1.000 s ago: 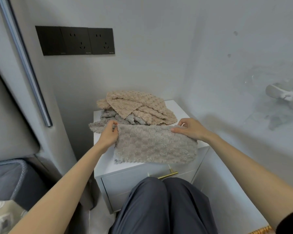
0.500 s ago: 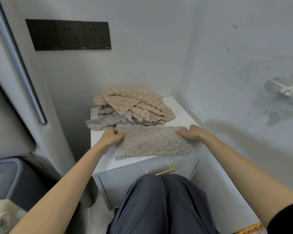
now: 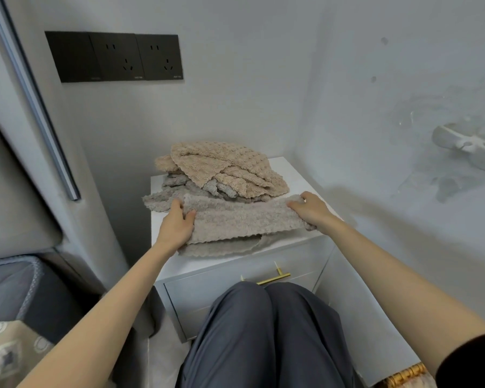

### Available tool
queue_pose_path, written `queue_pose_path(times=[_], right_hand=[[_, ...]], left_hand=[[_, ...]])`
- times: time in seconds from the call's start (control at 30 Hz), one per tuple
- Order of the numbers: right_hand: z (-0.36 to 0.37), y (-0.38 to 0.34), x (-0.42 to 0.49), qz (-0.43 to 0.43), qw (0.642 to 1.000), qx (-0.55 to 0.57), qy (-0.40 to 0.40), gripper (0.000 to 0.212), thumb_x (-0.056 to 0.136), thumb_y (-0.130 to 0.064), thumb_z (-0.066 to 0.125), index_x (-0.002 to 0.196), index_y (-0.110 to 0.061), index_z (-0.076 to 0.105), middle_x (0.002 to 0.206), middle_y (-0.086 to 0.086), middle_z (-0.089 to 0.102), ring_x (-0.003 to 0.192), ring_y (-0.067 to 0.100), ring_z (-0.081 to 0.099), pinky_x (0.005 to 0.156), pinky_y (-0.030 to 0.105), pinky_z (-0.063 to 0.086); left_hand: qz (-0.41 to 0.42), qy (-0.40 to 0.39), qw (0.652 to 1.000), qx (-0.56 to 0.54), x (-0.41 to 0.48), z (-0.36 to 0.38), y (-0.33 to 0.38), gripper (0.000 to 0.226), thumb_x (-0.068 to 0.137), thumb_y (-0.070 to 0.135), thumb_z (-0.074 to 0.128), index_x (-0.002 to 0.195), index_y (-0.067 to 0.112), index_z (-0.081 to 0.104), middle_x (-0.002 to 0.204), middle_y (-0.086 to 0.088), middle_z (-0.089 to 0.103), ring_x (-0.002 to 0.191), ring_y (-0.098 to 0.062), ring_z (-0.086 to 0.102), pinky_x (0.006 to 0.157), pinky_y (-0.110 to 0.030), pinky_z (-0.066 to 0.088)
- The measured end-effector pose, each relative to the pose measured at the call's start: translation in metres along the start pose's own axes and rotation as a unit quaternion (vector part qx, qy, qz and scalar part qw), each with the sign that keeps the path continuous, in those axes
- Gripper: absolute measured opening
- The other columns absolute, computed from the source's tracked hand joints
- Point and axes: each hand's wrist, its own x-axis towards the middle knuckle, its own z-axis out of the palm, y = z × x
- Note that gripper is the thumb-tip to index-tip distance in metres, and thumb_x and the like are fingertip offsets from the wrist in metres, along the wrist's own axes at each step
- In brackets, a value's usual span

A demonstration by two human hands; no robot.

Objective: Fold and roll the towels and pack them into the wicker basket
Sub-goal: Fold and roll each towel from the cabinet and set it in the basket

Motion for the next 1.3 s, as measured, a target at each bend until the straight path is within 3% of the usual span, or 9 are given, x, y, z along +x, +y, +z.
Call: queue_pose_path(times=[0.13,0.37,0.5,0.63,0.77,0.87,0.97,1.07,1.3], right_hand=[[0.008,0.007,0.003,0.002,1.0,-0.025,0.014,0.029,0.088,-0.035,0.06,0.072,-0.014,0.047,0.072,0.003,0.047,0.066,0.02,0.048,0.057,0.03,0.033],[0.007,0.003,0.0,-0.078,0.99,-0.023,0.116,0.022,0.087,-0.038,0.06,0.092,-0.018,0.054,0.082,-0.005,0.057,0.074,0.019,0.055,0.064,0.031,0.039],[-0.005,-0.011,-0.007,-0.068,0.99,-0.118,0.034,0.046,0.085,-0.046,0.061,0.056,-0.012,0.051,0.057,-0.001,0.045,0.06,0.022,0.045,0.06,0.027,0.035],[-0.016,-0.013,-0.018,0.051,0.968,-0.184,-0.161,0.043,0.084,-0.047,0.066,0.095,-0.006,0.056,0.094,0.001,0.048,0.097,0.022,0.053,0.074,0.031,0.044],[-0.02,-0.014,-0.019,-0.01,0.989,-0.084,-0.12,0.025,0.091,-0.021,0.057,0.07,-0.013,0.047,0.075,0.005,0.048,0.072,0.018,0.045,0.072,0.03,0.041],[-0.022,-0.021,-0.02,0.004,0.993,0.058,-0.099,0.016,0.1,-0.019,0.042,0.103,-0.006,0.05,0.083,0.003,0.07,0.073,0.016,0.06,0.074,0.031,0.05],[-0.019,-0.021,-0.023,0.06,0.992,0.052,-0.102,0.063,0.098,-0.023,0.05,0.143,0.0,0.014,0.12,0.015,0.058,0.101,0.026,0.064,0.086,0.042,0.054],[-0.015,-0.011,-0.03,0.095,0.987,0.003,-0.126,0.093,0.09,-0.018,0.064,0.148,-0.006,-0.008,0.118,0.007,0.049,0.092,0.02,0.058,0.062,0.029,0.053],[-0.017,0.0,-0.026,0.044,0.993,0.105,-0.033,0.045,0.088,-0.008,0.065,0.125,-0.002,0.04,0.076,0.006,0.047,0.056,0.015,0.045,0.054,0.026,0.045]], left_hand=[[0.014,0.001,0.993,0.113,-0.007,-0.002,-0.015,0.033,0.1,0.027,0.045,0.121,0.003,0.037,0.071,-0.002,0.05,0.062,-0.019,0.05,0.053,-0.032,0.034],[0.128,0.101,0.953,0.257,-0.025,0.007,-0.003,0.05,0.09,0.026,0.058,0.134,0.008,0.04,0.13,-0.018,0.041,0.12,-0.033,0.037,0.094,-0.04,0.036],[0.23,-0.072,0.942,0.232,-0.027,0.021,0.013,0.039,0.09,0.051,0.051,0.121,0.028,0.054,0.129,0.002,0.045,0.124,-0.022,0.031,0.101,-0.038,0.03],[0.241,-0.165,0.927,0.236,-0.033,0.036,0.016,0.052,0.082,0.06,0.059,0.128,0.039,0.047,0.137,0.009,0.041,0.127,-0.02,0.027,0.101,-0.04,0.026],[0.242,-0.169,0.921,0.254,-0.037,0.043,0.015,0.061,0.08,0.052,0.065,0.135,0.037,0.041,0.14,0.007,0.037,0.131,-0.018,0.028,0.103,-0.041,0.024],[0.239,-0.162,0.919,0.27,-0.039,0.045,0.017,0.063,0.082,0.047,0.061,0.138,0.035,0.037,0.14,0.004,0.037,0.132,-0.019,0.032,0.105,-0.042,0.027],[0.239,-0.125,0.913,0.307,-0.042,0.05,0.018,0.062,0.083,0.05,0.056,0.139,0.034,0.035,0.139,0.002,0.04,0.129,-0.023,0.038,0.104,-0.043,0.033],[0.239,-0.091,0.912,0.32,-0.043,0.056,0.019,0.054,0.087,0.049,0.05,0.137,0.03,0.039,0.135,-0.001,0.045,0.124,-0.025,0.043,0.101,-0.041,0.037],[0.204,-0.041,0.95,0.233,-0.04,0.058,0.03,0.033,0.097,0.045,0.039,0.101,0.017,0.058,0.095,-0.009,0.06,0.092,-0.031,0.058,0.077,-0.039,0.049]])
